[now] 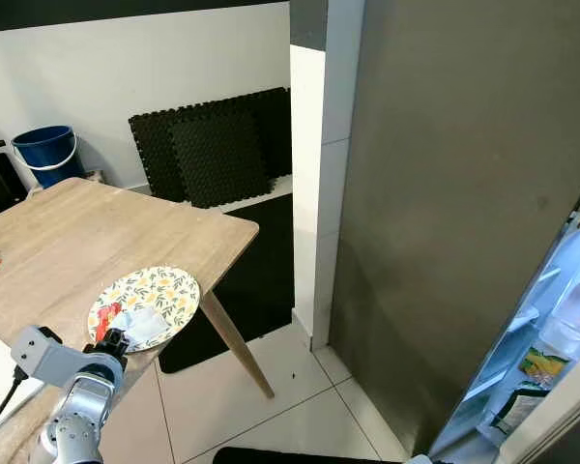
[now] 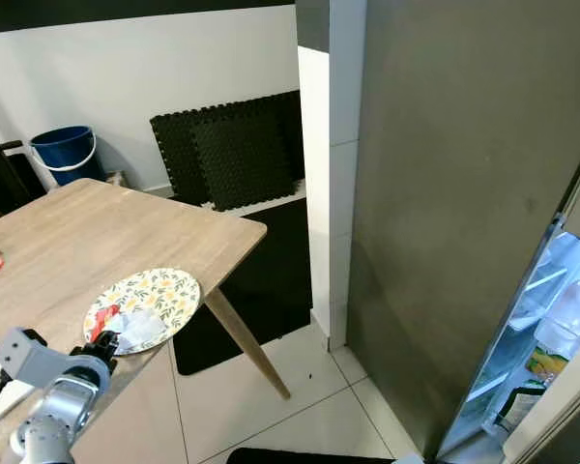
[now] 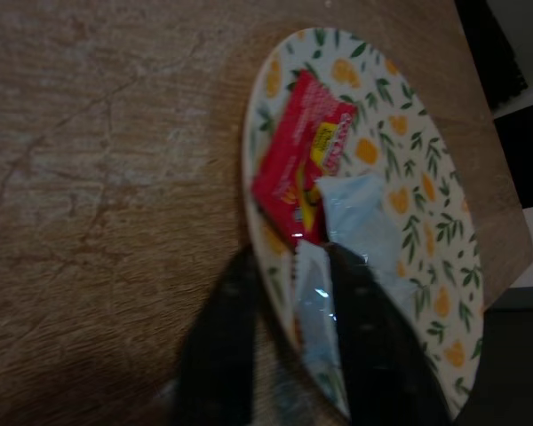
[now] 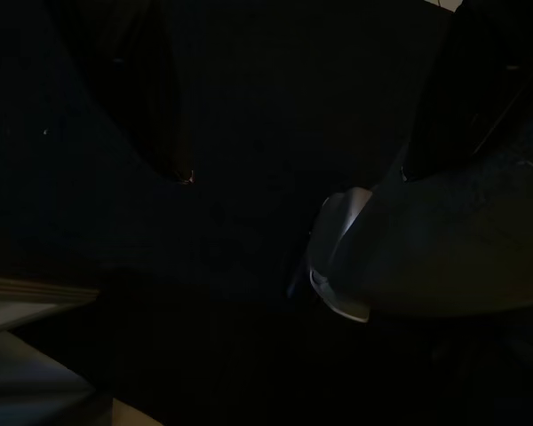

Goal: Restocking fridge

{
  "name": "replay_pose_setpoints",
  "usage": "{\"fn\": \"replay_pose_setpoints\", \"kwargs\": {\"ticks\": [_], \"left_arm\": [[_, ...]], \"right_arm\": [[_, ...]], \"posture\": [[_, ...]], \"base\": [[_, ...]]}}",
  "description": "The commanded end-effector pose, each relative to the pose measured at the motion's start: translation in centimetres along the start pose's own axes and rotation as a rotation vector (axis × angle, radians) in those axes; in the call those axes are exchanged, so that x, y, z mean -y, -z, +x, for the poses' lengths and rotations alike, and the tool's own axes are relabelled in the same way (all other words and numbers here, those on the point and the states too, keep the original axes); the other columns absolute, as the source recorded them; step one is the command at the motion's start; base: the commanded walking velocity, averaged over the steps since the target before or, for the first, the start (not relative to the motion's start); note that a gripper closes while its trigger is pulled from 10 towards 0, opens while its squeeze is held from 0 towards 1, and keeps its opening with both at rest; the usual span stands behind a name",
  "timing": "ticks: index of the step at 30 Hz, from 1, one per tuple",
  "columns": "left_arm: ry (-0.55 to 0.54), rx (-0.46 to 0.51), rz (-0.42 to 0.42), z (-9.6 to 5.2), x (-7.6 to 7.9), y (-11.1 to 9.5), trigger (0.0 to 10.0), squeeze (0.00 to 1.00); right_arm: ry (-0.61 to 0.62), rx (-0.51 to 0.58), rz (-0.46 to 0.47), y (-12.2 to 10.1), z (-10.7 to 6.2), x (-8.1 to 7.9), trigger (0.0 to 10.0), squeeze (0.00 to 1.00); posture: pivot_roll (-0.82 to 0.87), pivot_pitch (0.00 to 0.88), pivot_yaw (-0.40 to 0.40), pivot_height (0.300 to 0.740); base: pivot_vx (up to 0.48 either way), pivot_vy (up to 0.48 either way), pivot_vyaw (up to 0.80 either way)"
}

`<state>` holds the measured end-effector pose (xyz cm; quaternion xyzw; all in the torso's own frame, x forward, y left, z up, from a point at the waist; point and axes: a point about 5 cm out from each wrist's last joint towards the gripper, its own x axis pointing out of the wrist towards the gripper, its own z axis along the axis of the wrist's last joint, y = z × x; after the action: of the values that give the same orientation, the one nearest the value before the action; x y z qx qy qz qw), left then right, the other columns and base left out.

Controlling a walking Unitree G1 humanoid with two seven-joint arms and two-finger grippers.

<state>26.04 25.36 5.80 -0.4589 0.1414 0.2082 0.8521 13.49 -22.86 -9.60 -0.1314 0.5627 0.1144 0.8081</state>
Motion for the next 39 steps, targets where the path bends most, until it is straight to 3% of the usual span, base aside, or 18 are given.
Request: {"fn": "replay_pose_setpoints", "kwargs": {"ticks": [1,12,17,18,19,20,22,23,30,39], "left_arm": [[-0.046,-0.083,-0.015,0.1,-1.1,2.1,0.0,0.00],[-0.043,-0.075,-0.018,0.4,-1.2,2.3,0.0,0.00],[0.015,0.008,-0.044,0.6,-0.4,1.2,0.0,0.00],[0.044,0.033,-0.057,0.6,0.1,0.8,1.2,0.00],[0.080,0.063,-0.074,0.6,0.6,0.3,3.9,0.00],[0.104,0.086,-0.084,0.6,1.0,-0.1,4.6,0.00],[0.118,0.099,-0.089,0.6,1.2,-0.4,4.6,0.00],[0.149,0.129,-0.106,0.6,1.6,-0.9,10.0,0.00],[0.190,0.166,-0.124,0.6,2.2,-1.7,10.0,0.00],[0.202,0.173,-0.133,0.6,2.2,-1.6,10.0,0.00]], "right_arm": [[-0.012,0.033,0.016,-0.7,0.1,-0.3,10.0,0.00],[-0.013,0.060,0.025,-1.4,0.1,-0.2,10.0,0.00],[-0.013,0.091,0.027,-2.0,0.1,-0.1,10.0,0.00],[-0.012,0.097,0.027,-2.2,0.1,-0.1,10.0,0.00],[-0.012,0.103,0.025,-2.4,0.1,0.0,10.0,0.00],[-0.011,0.107,0.025,-2.6,0.1,0.0,10.0,0.00],[-0.011,0.110,0.024,-2.6,0.1,0.1,10.0,0.00],[-0.010,0.118,0.020,-2.9,0.1,0.1,10.0,0.00],[-0.002,0.153,0.012,-3.9,0.0,0.4,10.0,0.00],[0.034,0.276,0.004,-7.6,-0.5,1.8,10.0,0.00]], "posture": [[0.00,0.000,0.041,0.740],[0.00,0.000,0.040,0.740],[0.00,0.000,0.040,0.740],[0.00,0.000,0.041,0.740],[0.00,0.000,0.041,0.740],[0.00,0.000,0.041,0.740],[0.00,0.000,0.041,0.740],[0.00,0.000,0.040,0.740],[0.00,0.000,0.041,0.740],[0.00,0.000,0.039,0.740]], "base": [[0.000,0.000,0.00],[0.000,0.000,0.00],[0.000,0.000,0.00],[0.000,0.000,0.00],[0.000,0.000,0.00],[0.000,0.000,0.00],[0.000,0.000,0.00],[0.000,0.000,0.00],[0.000,0.000,0.00],[0.000,0.000,0.00]]}}
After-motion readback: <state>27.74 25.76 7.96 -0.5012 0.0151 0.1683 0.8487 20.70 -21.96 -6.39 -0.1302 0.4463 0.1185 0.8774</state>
